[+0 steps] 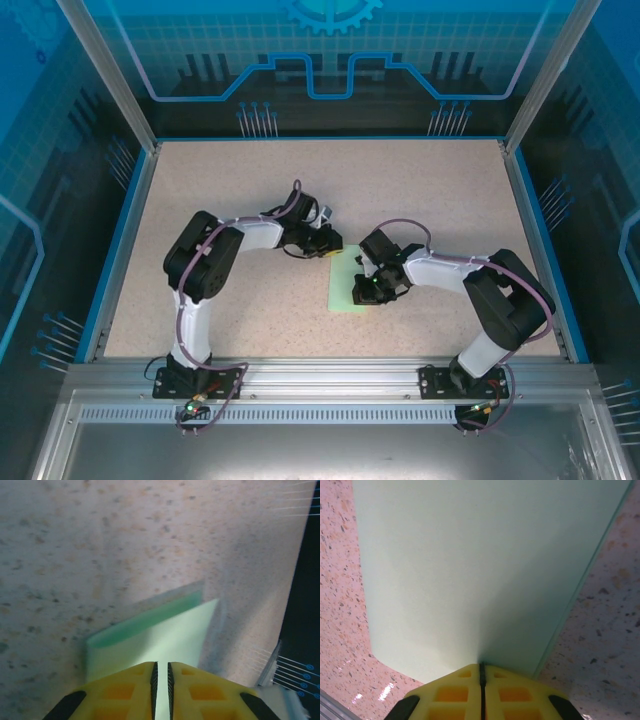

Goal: Fold a paper plane with a square sheet of paper (fold left side to right side)
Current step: First fold the square sheet of paper in half at the center of the table.

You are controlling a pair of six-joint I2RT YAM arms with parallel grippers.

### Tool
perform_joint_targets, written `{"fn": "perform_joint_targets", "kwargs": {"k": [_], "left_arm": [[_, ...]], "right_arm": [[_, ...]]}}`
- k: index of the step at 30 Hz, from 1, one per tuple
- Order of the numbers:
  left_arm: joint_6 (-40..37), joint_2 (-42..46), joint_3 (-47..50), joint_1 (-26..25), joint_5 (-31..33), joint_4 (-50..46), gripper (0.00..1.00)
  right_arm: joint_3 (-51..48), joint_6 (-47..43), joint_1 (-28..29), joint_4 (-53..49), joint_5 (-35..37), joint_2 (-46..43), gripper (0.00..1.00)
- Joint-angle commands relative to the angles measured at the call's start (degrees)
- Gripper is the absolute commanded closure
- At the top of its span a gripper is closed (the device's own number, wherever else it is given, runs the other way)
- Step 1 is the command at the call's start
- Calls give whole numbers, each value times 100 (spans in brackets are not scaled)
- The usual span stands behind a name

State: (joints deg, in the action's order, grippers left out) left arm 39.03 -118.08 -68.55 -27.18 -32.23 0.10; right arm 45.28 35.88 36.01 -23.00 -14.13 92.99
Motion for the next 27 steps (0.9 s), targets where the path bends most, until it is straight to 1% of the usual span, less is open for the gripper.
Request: {"fn": "perform_joint_targets", "kwargs": {"k": [1, 8, 12, 16, 19, 20, 21, 22, 24, 27], "left_arm": [[-108, -200, -262, 13, 373, -207, 84], [-141, -465, -489, 194, 1003, -480, 84], [-197, -436, -659, 375, 1046, -682, 84], [-402, -119, -705, 411, 1030, -897, 83], [-401, 403, -374, 406, 930, -872, 82], [-362, 654, -177, 405, 888, -837, 82], [-312, 877, 23, 388, 851, -811, 81], [-264, 1116, 216, 378, 822, -797, 81], [-161, 1603, 633, 287, 788, -875, 81], [-29, 2139, 1156, 22, 703, -879, 81]], "right_arm": [[-256, -63, 30, -812, 535, 279, 92], [-265, -99, 28, -881, 543, 277, 92], [-265, -107, 29, -839, 495, 234, 92], [-319, -75, 29, -425, 235, 23, 91], [-335, -20, 25, 6, 29, -370, 87], [-328, -7, 16, 117, 42, -565, 84], [-327, 6, 12, 178, 121, -776, 74], [-326, 16, -9, 206, 223, -976, 68], [-329, -5, -83, 171, 531, -1464, 51], [-420, -68, -310, 133, 886, -2097, 32]]}}
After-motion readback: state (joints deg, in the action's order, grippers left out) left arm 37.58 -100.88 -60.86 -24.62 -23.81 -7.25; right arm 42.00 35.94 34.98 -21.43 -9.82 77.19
